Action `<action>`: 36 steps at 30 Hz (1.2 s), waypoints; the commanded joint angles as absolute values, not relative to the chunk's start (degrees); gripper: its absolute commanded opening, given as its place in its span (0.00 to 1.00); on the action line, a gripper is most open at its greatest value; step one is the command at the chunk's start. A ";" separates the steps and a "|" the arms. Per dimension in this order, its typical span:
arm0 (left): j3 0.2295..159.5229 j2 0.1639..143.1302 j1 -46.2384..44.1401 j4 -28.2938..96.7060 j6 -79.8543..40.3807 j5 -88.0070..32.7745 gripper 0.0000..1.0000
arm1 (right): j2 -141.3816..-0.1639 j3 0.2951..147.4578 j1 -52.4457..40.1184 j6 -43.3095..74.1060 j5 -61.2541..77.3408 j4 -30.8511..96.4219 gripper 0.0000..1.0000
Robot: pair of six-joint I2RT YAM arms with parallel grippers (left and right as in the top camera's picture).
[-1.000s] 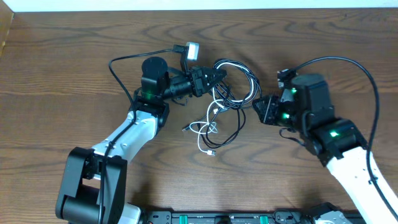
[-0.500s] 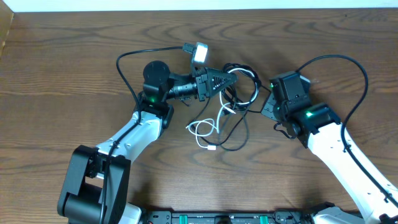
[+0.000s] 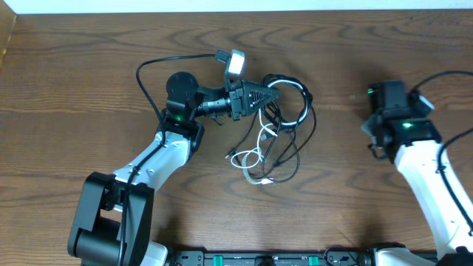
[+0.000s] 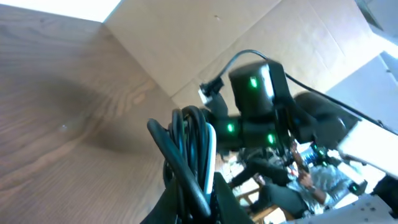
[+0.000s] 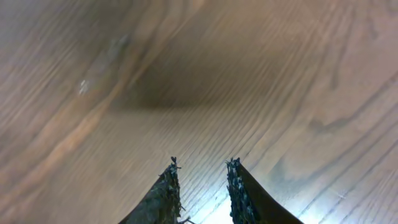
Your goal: Untangle cables
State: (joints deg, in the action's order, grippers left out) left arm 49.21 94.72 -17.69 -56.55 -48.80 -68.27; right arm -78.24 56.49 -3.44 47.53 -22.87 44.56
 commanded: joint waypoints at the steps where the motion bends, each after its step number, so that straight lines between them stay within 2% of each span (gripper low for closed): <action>1: 50.46 93.82 -17.56 -57.10 -46.83 -70.54 0.08 | -75.50 56.55 -0.36 37.01 -7.03 41.65 0.28; 8: 50.46 93.86 -17.56 -55.59 -39.55 -73.41 0.08 | -67.59 56.55 0.08 15.66 23.73 36.29 0.36; 10: 50.46 93.86 -17.56 -55.61 -36.32 -76.64 0.08 | -65.08 56.55 0.08 10.09 30.81 34.63 0.43; 11: 50.46 93.86 -17.63 -55.61 -34.35 -78.70 0.08 | -63.68 56.55 0.05 7.31 33.80 33.76 0.50; 13: 50.46 93.86 -17.72 -55.61 -32.08 -81.17 0.08 | -62.26 56.55 0.05 5.48 34.92 33.10 0.53; 19: 50.46 93.86 -18.13 -55.64 -30.02 -86.39 0.08 | -61.60 56.51 -0.40 5.23 38.02 32.53 0.53; 24: 50.46 93.86 -19.38 -55.64 -30.04 -86.32 0.08 | -63.02 56.51 -2.44 0.91 44.36 32.58 0.55; 27: 50.46 93.86 -20.08 -55.64 -30.06 -86.35 0.08 | -63.40 56.51 -3.84 0.71 44.58 32.75 0.52; 36: 50.46 93.86 -20.23 -55.66 -30.70 -84.12 0.08 | -64.07 56.45 -8.29 -5.82 43.64 39.24 0.53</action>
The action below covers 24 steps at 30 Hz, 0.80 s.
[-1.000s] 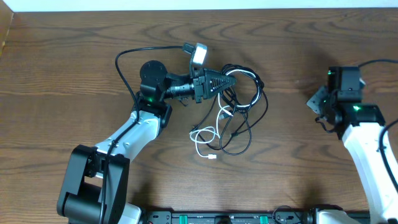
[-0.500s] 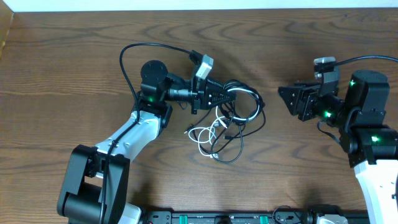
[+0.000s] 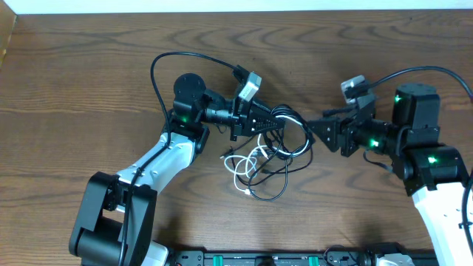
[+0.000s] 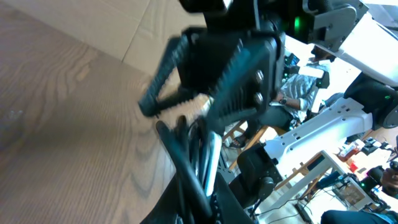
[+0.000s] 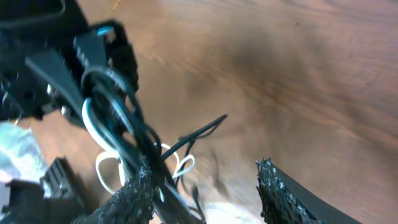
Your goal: Untangle cables
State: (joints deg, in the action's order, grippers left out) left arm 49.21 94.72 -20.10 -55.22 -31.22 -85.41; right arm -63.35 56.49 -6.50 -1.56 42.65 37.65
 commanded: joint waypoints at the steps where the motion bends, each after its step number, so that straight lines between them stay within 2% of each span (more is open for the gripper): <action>1: 50.46 93.86 -20.23 -55.66 -30.70 -83.96 0.08 | -64.51 56.45 -8.64 -6.39 43.62 39.90 0.52; 7: 50.48 93.86 -20.25 -55.68 -31.27 -83.99 0.08 | -67.66 56.42 -11.97 -6.52 43.42 39.92 0.50; 9: 50.46 93.86 -20.43 -55.68 -31.33 -84.01 0.08 | -68.95 56.42 -12.97 -6.42 40.58 39.05 0.33; 10: 50.46 93.86 -20.56 -55.66 -31.35 -84.01 0.08 | -69.67 56.42 -13.41 -4.95 36.71 38.52 0.16; 11: 50.46 93.86 -20.64 -55.66 -31.42 -84.03 0.08 | -70.11 56.42 -13.63 -2.31 32.62 38.13 0.06; 12: 50.46 93.86 -20.73 -55.66 -31.79 -84.12 0.07 | -70.50 56.42 -13.67 2.11 26.57 37.69 0.01; 20: 50.46 93.86 -20.69 -55.66 -32.21 -89.52 0.08 | -69.17 56.42 -13.56 31.62 -20.51 41.58 0.01; 24: 50.46 93.86 -20.43 -55.64 -32.88 -90.02 0.08 | -69.12 56.42 -12.80 40.97 -34.83 48.56 0.01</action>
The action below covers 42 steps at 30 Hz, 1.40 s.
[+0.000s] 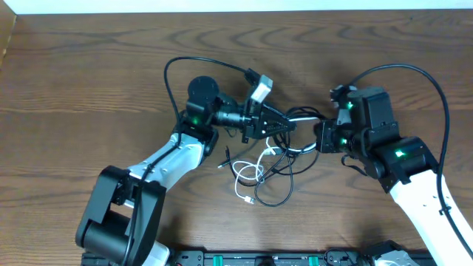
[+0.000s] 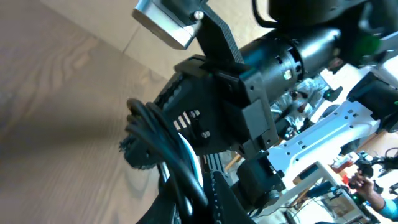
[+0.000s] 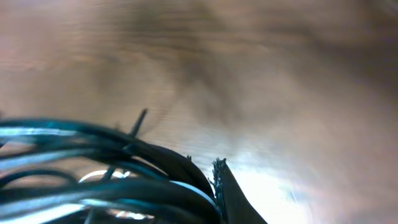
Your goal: Untangle cables
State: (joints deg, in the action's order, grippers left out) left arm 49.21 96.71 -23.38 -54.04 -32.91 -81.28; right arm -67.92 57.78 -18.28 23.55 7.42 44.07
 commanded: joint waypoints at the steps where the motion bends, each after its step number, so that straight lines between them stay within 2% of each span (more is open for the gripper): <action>1: 50.46 93.86 -20.29 -55.64 -32.88 -90.02 0.08 | -69.12 56.42 -12.49 40.88 -35.05 49.04 0.01; 15: 50.46 93.86 -10.24 -55.59 -34.59 -90.02 0.08 | -69.04 56.42 -2.37 43.59 -31.68 50.13 0.01; 17: 50.46 93.86 -9.50 -55.59 -34.59 -90.00 0.08 | -68.99 56.42 -1.93 39.68 -25.54 48.64 0.01; 20: 50.46 93.86 -9.82 -55.59 -34.57 -89.97 0.09 | -68.97 56.42 -2.26 25.76 -9.13 43.44 0.01; 23: 50.46 93.86 -10.46 -55.61 -34.54 -89.97 0.28 | -68.84 56.42 -2.33 9.17 13.06 39.00 0.01; 25: 50.46 93.86 -10.70 -55.61 -34.54 -89.97 0.31 | -68.84 56.42 -2.33 0.01 26.59 37.71 0.01; 27: 50.46 93.86 -10.70 -55.61 -34.54 -89.97 0.38 | -68.84 56.42 -2.33 -8.38 36.56 37.74 0.01; 29: 50.46 93.86 -10.70 -55.61 -34.52 -89.97 0.48 | -68.84 56.42 -2.33 -13.08 39.66 38.06 0.01; 34: 50.46 93.86 -10.68 -55.61 -34.52 -89.97 0.63 | -68.84 56.42 -2.33 -20.27 40.12 38.59 0.01; 42: 50.46 93.86 -10.68 -55.61 -34.09 -89.97 0.66 | -68.84 56.42 -2.33 -20.84 42.30 38.15 0.01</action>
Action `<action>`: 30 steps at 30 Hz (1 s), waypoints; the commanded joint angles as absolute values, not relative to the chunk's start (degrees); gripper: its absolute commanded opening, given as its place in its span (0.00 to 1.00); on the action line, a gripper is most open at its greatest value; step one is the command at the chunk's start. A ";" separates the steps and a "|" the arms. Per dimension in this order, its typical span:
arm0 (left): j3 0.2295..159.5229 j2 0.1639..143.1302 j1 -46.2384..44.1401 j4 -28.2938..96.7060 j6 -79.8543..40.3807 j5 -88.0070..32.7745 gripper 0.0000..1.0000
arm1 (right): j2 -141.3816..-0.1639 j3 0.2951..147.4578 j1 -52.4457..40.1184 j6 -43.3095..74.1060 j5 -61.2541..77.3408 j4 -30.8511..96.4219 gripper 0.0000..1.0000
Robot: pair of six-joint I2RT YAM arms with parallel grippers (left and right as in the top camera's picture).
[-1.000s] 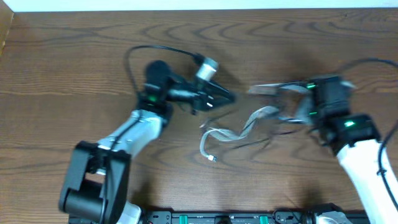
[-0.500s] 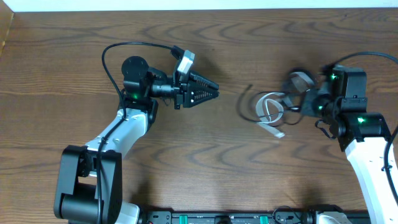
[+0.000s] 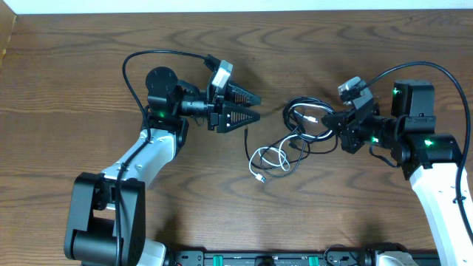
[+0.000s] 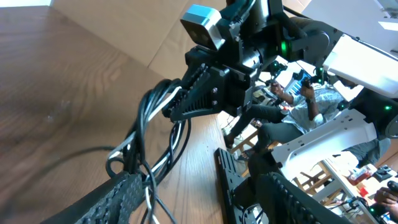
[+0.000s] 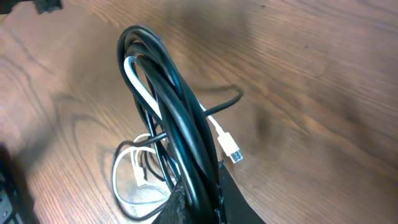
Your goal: Untangle cables
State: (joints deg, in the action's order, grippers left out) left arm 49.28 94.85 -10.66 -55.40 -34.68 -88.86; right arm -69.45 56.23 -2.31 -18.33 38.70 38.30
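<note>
A tangle of black cables (image 3: 307,118) and a thin white cable (image 3: 270,159) lies right of the table's middle. My right gripper (image 3: 334,124) is shut on the black bundle's upper loops and holds them raised. The right wrist view shows the black loops (image 5: 161,81) running up from between the shut right gripper (image 5: 199,180), with a white USB plug (image 5: 235,154) beside them. My left gripper (image 3: 259,108) hovers open to the left of the tangle, apart from it. In the left wrist view the left gripper (image 4: 202,180) is spread wide, the cables (image 4: 155,124) ahead of it.
The left arm's own black lead (image 3: 148,59) arcs over the wood at back left, and the right arm's lead (image 3: 443,74) arcs at far right. The table's back edge (image 3: 236,10) runs along the top. A black rail (image 3: 295,258) lines the front edge.
My left gripper was shut on the bundle beside the right one; now it is open and farther left. The right gripper, shut on the bundle, is farther right with the tangle.
First my left gripper held the bundle while the right was open over bare wood at far right. Then the right stood open next to the bundle, then against it. Now the right holds it and the left is open and apart.
</note>
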 commanded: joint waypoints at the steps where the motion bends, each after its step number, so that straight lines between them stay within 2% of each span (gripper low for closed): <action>1: 50.46 93.86 -10.68 -55.61 -34.09 -89.97 0.66 | -68.84 56.42 -2.33 -20.84 42.76 38.33 0.01; 7: 50.46 93.86 -10.70 -55.61 -34.11 -89.97 0.68 | -68.84 56.42 -2.31 -20.82 47.66 38.74 0.01; 15: 50.46 93.89 -11.97 -52.49 -34.33 -89.97 0.84 | -68.84 56.42 -2.02 -10.98 48.62 36.95 0.01; 18: 50.46 93.89 -13.04 -49.45 -33.06 -90.00 0.86 | -68.84 56.45 -1.28 -5.96 49.04 35.40 0.01; 21: 50.19 93.89 -13.85 -45.98 -28.75 -89.95 0.91 | -68.84 56.45 0.47 -2.92 55.31 33.01 0.01; 24: 49.30 93.89 -14.57 -43.48 -26.02 -86.85 0.93 | -68.84 56.45 2.52 0.75 63.94 30.26 0.01; 30: 48.36 93.89 -18.11 -43.64 -25.41 -78.11 0.95 | -68.84 56.45 3.29 6.07 68.36 29.82 0.01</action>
State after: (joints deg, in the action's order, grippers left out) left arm 48.99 94.80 -16.08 -43.46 -27.77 -83.46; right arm -69.45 56.16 3.20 1.28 61.04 29.93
